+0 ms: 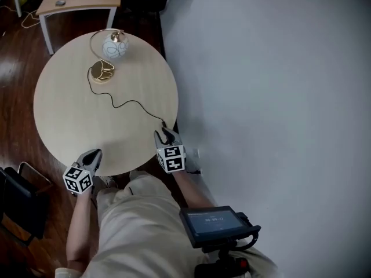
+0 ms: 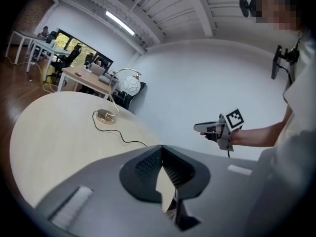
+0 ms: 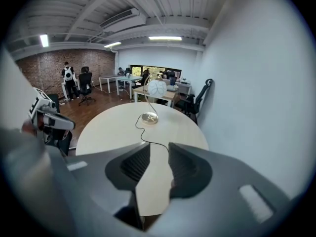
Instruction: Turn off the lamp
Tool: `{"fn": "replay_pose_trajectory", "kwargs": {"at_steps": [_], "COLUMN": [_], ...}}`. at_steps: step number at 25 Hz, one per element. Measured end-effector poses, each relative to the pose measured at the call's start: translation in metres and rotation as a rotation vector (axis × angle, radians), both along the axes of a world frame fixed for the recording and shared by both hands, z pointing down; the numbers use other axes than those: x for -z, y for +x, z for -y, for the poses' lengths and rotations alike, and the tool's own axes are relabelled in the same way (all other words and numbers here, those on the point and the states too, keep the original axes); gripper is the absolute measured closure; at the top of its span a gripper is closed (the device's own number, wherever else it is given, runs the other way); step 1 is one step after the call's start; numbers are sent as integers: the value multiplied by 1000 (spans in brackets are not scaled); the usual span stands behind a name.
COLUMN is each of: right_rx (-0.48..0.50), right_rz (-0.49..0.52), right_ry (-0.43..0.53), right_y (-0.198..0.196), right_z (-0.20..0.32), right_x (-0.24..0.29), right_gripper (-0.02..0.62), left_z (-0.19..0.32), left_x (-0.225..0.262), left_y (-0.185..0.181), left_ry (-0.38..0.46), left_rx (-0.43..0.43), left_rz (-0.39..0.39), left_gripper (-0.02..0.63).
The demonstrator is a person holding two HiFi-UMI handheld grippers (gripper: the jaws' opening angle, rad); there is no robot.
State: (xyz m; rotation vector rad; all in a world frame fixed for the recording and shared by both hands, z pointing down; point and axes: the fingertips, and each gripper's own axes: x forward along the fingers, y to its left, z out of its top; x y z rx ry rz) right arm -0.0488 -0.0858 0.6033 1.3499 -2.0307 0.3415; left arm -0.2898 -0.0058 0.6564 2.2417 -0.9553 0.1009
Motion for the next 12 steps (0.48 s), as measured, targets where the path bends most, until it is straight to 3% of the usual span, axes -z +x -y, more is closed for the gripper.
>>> {"fn": "replay_pose_trajectory", "kwargs": {"at_steps": [4, 12], "right_rx": [4, 121], "right_rz": [37, 152], "right_ry": [17, 67], "right_y": [-5, -32], "right_z": [-7, -36], "right_x": [16, 53], "right_gripper": [497, 512], "left_z": [-12, -70], "left_x": [27, 43], "left_y": [19, 52], "left_ry": [84, 101], "left_rx": [-84, -66], "left_rz": [46, 134], "left_gripper": [601, 601]}}
